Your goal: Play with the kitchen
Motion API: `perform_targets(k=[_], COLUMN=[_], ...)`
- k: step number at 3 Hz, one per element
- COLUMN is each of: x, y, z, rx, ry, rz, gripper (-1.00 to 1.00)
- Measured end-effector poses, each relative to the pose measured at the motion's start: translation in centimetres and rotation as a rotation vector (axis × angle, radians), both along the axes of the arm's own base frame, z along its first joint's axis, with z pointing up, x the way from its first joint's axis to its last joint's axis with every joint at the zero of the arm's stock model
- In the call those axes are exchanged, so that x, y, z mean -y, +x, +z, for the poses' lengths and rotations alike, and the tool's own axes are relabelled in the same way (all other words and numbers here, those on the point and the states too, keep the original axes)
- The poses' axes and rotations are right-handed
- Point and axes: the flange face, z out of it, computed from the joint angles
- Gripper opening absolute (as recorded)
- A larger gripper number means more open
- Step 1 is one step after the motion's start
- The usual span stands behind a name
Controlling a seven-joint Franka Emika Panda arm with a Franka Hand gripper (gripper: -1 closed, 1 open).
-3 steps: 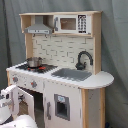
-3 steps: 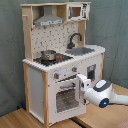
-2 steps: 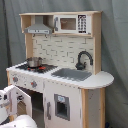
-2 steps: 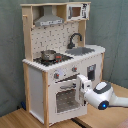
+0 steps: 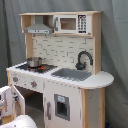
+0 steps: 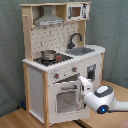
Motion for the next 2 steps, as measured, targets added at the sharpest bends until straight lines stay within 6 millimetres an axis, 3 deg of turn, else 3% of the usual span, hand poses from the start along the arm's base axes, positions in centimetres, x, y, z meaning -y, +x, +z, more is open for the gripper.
perform_targets(k=[2], x=[-2.7], y=[-2.2], z=[0.1], rx=[0.0], ry=[0.004], rz=[-0.059], gripper=[-1.0])
